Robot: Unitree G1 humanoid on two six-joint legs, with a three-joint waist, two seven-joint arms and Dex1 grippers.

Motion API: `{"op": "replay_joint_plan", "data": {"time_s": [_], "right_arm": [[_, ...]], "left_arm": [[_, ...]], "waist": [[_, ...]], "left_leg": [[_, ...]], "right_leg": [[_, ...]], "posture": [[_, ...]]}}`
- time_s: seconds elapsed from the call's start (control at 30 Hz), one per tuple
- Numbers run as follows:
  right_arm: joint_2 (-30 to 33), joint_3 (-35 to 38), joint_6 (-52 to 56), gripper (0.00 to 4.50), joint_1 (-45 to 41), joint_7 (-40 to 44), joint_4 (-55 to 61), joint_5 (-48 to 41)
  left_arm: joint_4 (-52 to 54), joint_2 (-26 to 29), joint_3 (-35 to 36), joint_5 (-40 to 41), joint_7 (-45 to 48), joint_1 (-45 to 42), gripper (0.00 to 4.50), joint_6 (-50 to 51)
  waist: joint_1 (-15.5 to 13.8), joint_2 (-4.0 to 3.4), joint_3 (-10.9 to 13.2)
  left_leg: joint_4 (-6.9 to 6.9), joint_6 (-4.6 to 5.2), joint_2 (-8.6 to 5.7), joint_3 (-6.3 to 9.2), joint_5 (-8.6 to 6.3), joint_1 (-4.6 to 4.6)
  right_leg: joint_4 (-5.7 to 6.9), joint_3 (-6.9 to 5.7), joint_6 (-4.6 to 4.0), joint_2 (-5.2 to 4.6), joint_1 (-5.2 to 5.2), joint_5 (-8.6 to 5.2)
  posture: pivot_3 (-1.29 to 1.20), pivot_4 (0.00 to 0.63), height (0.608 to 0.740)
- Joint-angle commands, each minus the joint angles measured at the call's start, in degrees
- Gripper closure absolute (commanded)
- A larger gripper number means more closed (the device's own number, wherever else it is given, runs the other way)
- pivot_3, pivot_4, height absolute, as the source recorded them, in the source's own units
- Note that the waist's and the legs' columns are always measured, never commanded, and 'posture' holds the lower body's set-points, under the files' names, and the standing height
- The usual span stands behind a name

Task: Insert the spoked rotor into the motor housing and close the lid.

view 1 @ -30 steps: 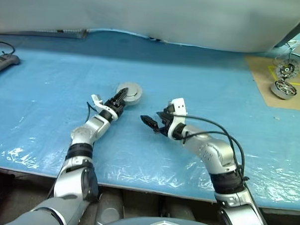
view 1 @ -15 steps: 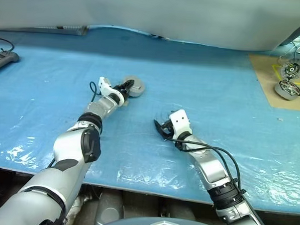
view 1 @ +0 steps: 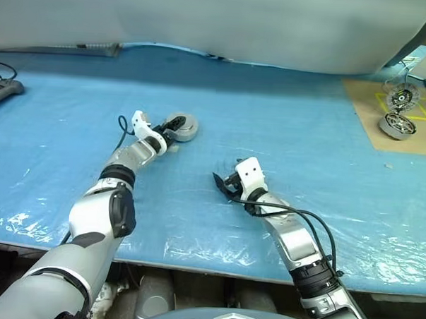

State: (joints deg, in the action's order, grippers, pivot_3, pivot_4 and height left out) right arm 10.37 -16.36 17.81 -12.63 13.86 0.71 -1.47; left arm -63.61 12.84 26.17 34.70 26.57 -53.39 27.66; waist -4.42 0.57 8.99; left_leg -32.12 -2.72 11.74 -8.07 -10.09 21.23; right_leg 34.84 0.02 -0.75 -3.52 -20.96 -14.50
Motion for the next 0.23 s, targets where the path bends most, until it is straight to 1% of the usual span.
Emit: {"op": "replay_joint_plan", "data": {"time_s": [0.03,0.13,0.23], "right_arm": [[-0.3,1.6,-0.4,0.0,-1.4,1.0,-0.4,-0.1],[0.0,2.8,-0.5,0.0,-2.3,2.0,-1.9,-0.4],[-0.4,4.4,-0.4,0.0,-2.6,2.4,-3.0,-1.0]], "left_arm": [[7.8,1.6,-4.2,-3.4,0.6,8.7,0.02,6.3],[21.9,2.5,-12.2,-7.9,3.8,19.1,0.02,6.2],[37.7,2.8,-15.7,-8.7,3.7,29.7,0.02,5.8]], "waist": [[0.3,-0.04,0.0],[0.8,-0.12,-0.1],[1.0,-0.24,-0.2]], "left_leg": [[0.02,0.0,0.01,-0.08,0.0,-0.06],[0.06,0.01,0.04,-0.25,0.0,-0.1],[0.23,0.02,0.05,-0.35,-0.01,-0.16]], "right_leg": [[0.0,0.06,-0.04,-0.01,0.01,-0.02],[-0.01,0.17,-0.24,-0.01,-0.03,-0.14],[-0.04,0.21,-0.29,-0.01,-0.07,-0.17]], "posture": [[0.0,0.15,0.74],[0.0,0.15,0.74],[0.0,0.15,0.74]]}}
